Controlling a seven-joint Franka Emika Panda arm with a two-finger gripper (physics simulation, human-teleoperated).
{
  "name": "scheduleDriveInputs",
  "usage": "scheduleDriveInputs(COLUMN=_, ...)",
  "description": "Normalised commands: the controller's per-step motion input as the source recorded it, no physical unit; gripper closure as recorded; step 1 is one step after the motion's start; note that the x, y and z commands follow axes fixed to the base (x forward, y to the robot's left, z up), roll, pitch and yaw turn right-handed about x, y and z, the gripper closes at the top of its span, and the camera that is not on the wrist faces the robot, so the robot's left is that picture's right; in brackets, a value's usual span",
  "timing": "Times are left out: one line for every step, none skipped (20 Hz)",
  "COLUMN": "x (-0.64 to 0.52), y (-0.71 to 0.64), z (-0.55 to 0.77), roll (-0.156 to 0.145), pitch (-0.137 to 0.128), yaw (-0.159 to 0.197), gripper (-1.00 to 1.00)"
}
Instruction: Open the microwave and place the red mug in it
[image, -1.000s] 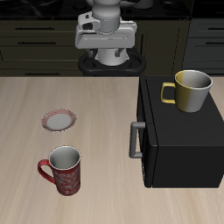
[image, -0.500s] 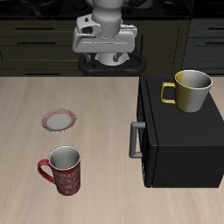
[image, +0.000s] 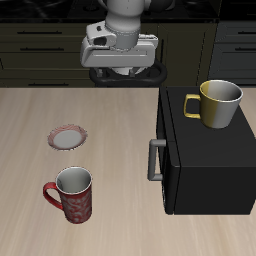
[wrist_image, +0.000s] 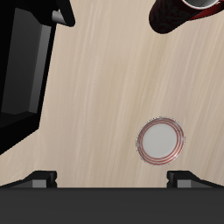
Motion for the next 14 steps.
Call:
scheduleDriveInputs(x=0.75, y=0.04, z=0.07, roll=-0.001, pitch=0.038, yaw=0.117, gripper=-1.00)
scheduleDriveInputs(x=0.29, y=-0.12, z=0.13, roll=-0.084, pitch=-0.045, yaw=0.038, gripper=-1.00)
scheduleDriveInputs(x=0.27, y=0.10, z=0.07, roll=0.013, pitch=-0.028, yaw=0.077, gripper=-1.00)
scheduleDriveInputs(x=-0.01, y=-0.02, z=0.00, roll=0.000, pitch=0.000, yaw=0.000, gripper=-1.00)
scheduleDriveInputs(x=0.55, y=0.18, z=0.13, roll=0.056, pitch=0.008, yaw=0.098, gripper=-1.00)
scheduleDriveInputs(x=-0.03, y=-0.05, z=0.00, roll=0.000, pitch=0.000, yaw=0.000, gripper=-1.00)
scheduleDriveInputs(x=0.49, y=0.23, z=0.11, roll=0.022, pitch=-0.006, yaw=0.132, gripper=-1.00)
scheduleDriveInputs(x=0.30, y=0.18, z=0.06, roll=-0.006, pitch=-0.055, yaw=0.079, gripper=-1.00)
scheduleDriveInputs(x=-0.03, y=-0.03, z=-0.01, roll=0.000, pitch=0.000, yaw=0.000, gripper=-1.00)
scheduleDriveInputs(x=0.37, y=-0.04, z=0.03, roll=-0.040, pitch=0.021, yaw=0.048, gripper=-1.00)
scheduleDriveInputs(x=0.27, y=0.03, z=0.02, roll=-0.039, pitch=-0.005, yaw=-0.012, gripper=-1.00)
scheduleDriveInputs(x=0.27, y=0.06, z=0.04, roll=0.024, pitch=0.007, yaw=0.048, gripper=-1.00)
scheduleDriveInputs(x=0.24, y=-0.06, z=0.07, roll=-0.022, pitch=-0.003, yaw=0.000, gripper=-1.00)
scheduleDriveInputs(x=0.18, y=-0.01, z=0.06, roll=-0.014, pitch=-0.028, yaw=0.044, gripper=-1.00)
